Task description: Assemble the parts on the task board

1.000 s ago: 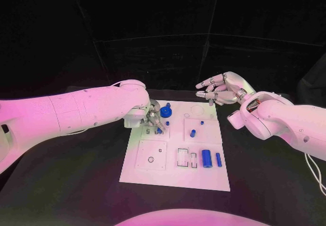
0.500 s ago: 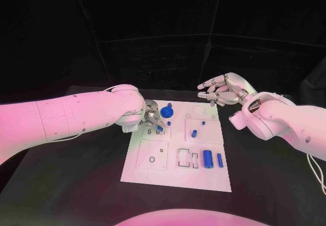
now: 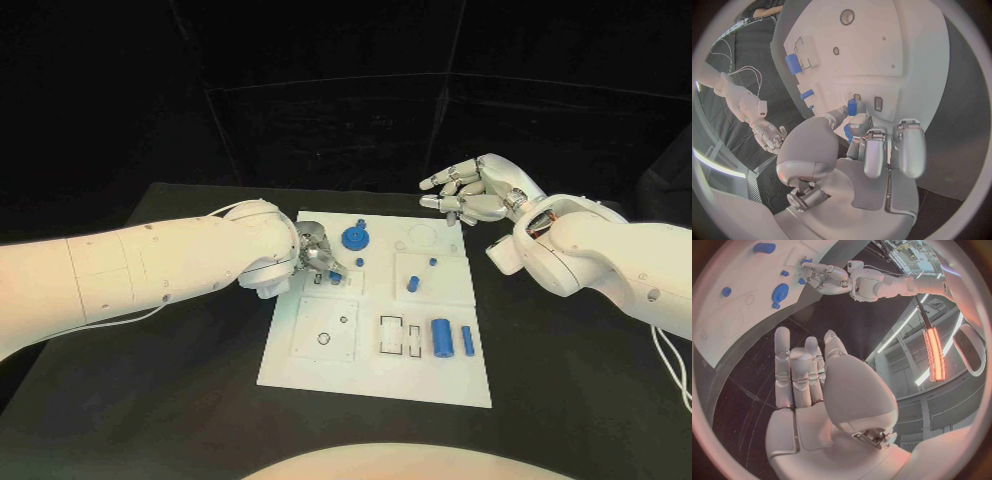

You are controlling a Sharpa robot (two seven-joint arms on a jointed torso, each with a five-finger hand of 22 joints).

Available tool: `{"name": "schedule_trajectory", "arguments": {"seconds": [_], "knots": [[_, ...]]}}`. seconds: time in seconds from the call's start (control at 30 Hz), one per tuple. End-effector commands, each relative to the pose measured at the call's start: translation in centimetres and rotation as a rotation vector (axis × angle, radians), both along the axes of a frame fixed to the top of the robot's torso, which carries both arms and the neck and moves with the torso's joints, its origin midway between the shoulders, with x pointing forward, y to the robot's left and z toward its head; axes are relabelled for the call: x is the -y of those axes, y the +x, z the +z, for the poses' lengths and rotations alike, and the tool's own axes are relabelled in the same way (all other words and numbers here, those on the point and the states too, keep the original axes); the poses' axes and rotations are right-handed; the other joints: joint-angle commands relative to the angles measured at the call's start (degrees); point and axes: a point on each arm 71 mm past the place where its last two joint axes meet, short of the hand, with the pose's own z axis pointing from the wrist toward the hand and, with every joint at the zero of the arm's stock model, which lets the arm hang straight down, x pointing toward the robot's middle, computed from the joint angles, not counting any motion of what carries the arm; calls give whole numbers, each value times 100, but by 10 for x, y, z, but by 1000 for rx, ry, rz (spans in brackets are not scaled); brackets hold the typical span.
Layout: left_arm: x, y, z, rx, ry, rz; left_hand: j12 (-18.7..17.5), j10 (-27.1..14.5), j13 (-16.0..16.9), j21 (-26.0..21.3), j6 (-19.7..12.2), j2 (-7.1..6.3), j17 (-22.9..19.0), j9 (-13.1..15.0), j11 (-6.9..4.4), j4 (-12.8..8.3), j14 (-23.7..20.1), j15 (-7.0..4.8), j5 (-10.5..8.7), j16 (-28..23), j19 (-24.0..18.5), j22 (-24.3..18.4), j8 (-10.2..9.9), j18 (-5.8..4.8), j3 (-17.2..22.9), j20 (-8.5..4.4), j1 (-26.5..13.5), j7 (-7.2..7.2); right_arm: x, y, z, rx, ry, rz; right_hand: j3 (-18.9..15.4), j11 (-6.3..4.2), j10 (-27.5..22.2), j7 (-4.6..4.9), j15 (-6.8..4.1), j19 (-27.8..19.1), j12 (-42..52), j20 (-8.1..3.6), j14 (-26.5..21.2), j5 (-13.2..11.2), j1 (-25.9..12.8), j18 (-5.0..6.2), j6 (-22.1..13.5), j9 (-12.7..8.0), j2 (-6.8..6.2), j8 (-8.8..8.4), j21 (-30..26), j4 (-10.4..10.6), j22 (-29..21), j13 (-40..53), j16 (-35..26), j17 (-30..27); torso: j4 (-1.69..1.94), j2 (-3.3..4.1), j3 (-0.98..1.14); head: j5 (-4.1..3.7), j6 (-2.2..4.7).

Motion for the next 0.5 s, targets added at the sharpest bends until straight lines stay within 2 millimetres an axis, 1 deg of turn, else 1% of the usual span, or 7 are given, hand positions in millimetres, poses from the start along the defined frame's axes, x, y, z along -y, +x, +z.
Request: {"name": "schedule_trajectory", "arguments": {"seconds": [0.03, 0.13, 0.23, 0.5], "knots": [[-1, 1, 2, 57, 8, 1, 34, 34, 5, -15, -12, 25, 1509, 7, -13, -915, 593, -20, -18, 19, 142, 99, 38, -19, 961, 5, -26, -37, 0, 0, 1, 0, 1, 5, -33, 14, -33, 1, 14, -39, -28, 19, -28, 21, 49, 112, -57, -8, 6, 7, -34, -1, -9, -5, -29, 2, -11, 10, -6, 7, -8], [-2, 0, 0, 49, 20, -8, 34, 35, 4, -15, -12, 21, 1509, 9, -14, -916, 593, -20, -19, 19, 142, 100, 41, -19, 966, 5, -29, -38, 0, 0, 1, 0, 1, 5, -33, 14, -33, 1, 14, -39, -28, 19, -28, 21, 49, 112, -57, -8, 6, 7, -34, -1, -9, -5, -29, 2, -11, 10, -3, 10, -13], [-2, -2, -2, 33, 33, -22, 33, 36, 0, -12, -14, 5, 1509, 17, -17, -925, 593, -22, -19, 19, 144, 104, 49, -20, 985, 3, -35, -41, -1, 1, 1, 0, 2, 6, -33, 14, -33, 1, 14, -39, -28, 19, -28, 21, 49, 112, -57, -8, 6, 7, -34, -1, -9, -5, -29, 2, -15, 12, -7, 2, -22], [-2, -6, -4, 3, 55, -46, 44, 51, 8, -5, -13, -49, 1509, 52, -27, -974, 593, -31, 17, 19, 151, 123, 93, -23, 1098, -4, -38, -50, -2, 1, 1, -1, 2, 7, -37, 16, -36, 3, 15, -42, -27, 20, -29, 20, 45, 112, -58, -8, 8, 7, -38, 3, -10, -7, -26, 10, -5, 6, -7, -1, -50]]}}
